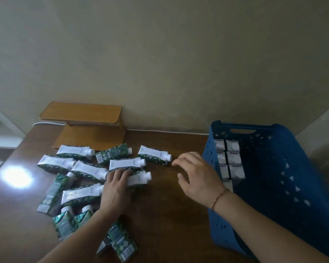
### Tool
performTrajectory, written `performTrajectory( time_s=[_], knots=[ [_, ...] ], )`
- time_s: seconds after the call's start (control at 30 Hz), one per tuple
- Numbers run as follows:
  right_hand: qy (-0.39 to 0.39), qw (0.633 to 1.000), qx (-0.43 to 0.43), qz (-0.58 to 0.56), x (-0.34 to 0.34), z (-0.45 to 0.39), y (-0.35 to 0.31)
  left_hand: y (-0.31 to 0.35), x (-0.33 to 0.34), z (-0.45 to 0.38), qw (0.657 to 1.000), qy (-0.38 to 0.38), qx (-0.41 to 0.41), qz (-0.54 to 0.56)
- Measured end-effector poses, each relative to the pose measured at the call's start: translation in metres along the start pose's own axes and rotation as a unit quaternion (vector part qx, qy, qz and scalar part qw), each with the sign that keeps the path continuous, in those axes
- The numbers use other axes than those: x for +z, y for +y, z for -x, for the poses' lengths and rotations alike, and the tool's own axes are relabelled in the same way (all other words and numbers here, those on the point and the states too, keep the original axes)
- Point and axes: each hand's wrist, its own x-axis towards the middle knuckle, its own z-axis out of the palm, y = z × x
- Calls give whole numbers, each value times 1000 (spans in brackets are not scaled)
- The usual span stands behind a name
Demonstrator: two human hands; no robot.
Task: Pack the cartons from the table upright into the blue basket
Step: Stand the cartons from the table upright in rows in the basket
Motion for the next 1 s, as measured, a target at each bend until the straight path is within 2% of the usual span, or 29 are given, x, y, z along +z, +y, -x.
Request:
performTrajectory(
  time_s=[0.13,0.2,0.3,0.4,0.5,0.57,0.7,0.77,0.87,1.0],
  knots=[
    [-94,981,142,-89,8,-3,-10,38,-4,1,975,152,52,154],
    [-103,966,179,-157,7,-6,-11,64,-12,-5,956,195,98,198],
    [-19,945,183,-271,-5,-1,-10,96,-20,-12,933,225,168,223],
    [72,937,170,-296,-22,14,-3,113,-18,-17,920,223,202,250],
    [166,909,143,-353,-44,35,16,121,-13,-16,908,202,232,285],
    [244,900,121,-340,-60,52,37,127,-13,-13,902,176,236,315],
    [316,881,129,-327,-92,87,79,149,-16,-7,914,52,222,336],
    [296,912,102,-266,-107,99,94,161,-16,-7,914,-8,197,354],
    [222,959,64,-166,-116,110,113,179,-13,-11,904,-72,161,389],
    [90,987,81,-101,-102,115,131,202,-7,-14,885,-135,145,421]
  ],
)
